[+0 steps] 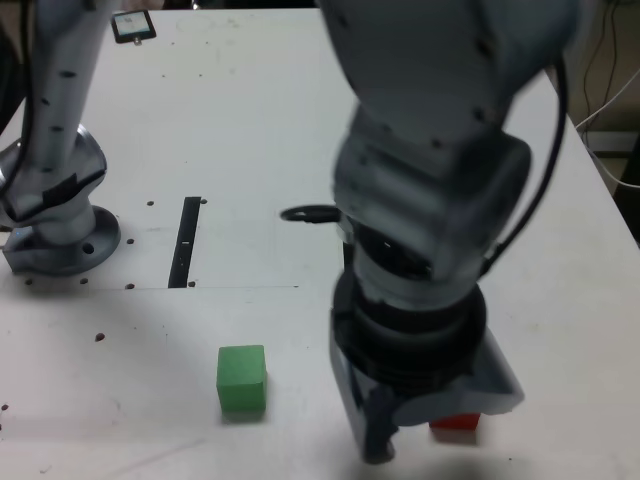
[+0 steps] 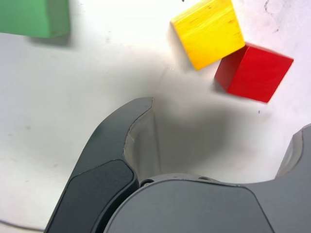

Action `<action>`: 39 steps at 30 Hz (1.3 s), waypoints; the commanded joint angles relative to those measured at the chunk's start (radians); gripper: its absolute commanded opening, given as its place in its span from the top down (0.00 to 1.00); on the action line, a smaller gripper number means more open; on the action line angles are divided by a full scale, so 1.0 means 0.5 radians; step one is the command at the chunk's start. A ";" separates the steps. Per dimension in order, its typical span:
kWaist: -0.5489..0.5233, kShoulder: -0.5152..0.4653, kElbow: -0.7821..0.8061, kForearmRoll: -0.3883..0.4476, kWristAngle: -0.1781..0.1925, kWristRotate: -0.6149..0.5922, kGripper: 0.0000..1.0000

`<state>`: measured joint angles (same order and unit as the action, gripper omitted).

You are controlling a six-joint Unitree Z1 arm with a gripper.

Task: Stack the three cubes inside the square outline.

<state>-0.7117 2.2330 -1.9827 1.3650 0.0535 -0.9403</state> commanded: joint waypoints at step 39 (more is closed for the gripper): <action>0.175 0.266 -0.122 -0.121 0.059 0.187 0.07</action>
<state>-0.6300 2.3613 -2.0421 1.3056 0.0816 -0.8514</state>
